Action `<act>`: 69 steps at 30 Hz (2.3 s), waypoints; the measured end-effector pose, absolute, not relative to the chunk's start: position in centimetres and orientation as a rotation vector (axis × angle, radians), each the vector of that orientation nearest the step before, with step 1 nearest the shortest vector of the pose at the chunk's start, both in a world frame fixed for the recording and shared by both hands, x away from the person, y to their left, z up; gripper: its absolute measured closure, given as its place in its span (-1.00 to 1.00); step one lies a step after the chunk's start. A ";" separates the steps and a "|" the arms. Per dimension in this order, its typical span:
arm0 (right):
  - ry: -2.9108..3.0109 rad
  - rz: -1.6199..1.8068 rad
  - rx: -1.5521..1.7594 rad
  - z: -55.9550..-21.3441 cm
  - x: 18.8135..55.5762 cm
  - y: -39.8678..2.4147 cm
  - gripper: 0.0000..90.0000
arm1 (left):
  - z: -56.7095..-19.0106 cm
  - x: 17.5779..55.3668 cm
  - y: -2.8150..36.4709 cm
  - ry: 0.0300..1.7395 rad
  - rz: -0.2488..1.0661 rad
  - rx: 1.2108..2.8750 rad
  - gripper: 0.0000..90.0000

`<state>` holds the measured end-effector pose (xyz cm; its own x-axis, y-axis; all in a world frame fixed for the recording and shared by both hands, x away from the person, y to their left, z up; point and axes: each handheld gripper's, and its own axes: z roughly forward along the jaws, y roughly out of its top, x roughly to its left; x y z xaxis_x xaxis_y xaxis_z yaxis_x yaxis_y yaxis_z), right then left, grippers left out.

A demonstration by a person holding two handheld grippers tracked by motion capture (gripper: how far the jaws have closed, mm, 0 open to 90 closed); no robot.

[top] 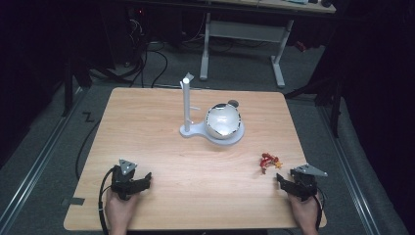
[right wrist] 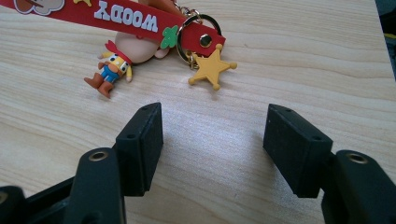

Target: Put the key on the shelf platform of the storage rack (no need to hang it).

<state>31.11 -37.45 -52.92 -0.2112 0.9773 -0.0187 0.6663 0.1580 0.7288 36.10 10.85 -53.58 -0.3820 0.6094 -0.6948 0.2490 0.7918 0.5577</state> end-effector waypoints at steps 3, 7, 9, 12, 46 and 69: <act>1.945 0.824 1.559 -52.9 31.1 -37.4 -0.16 | -53.6 36.1 10.9 1.966 0.451 0.647 -0.53; 1.945 0.823 1.559 -52.9 31.1 -37.4 -0.16 | -53.6 36.1 10.9 1.965 0.452 0.649 -0.53; 1.945 0.823 1.560 -52.9 31.1 -37.4 -0.17 | -53.6 36.1 10.9 1.966 0.451 0.647 -0.53; 1.945 0.824 1.559 -52.9 31.1 -37.4 -0.17 | -53.6 36.1 10.9 1.970 0.447 0.643 -0.53; 1.909 0.809 1.606 -52.9 31.4 -37.1 -0.28 | -53.6 36.1 10.9 1.965 0.446 0.647 -0.53; 1.969 0.830 1.456 -51.2 31.5 -34.1 -0.49 | -53.6 36.1 10.9 1.962 0.450 0.653 -0.53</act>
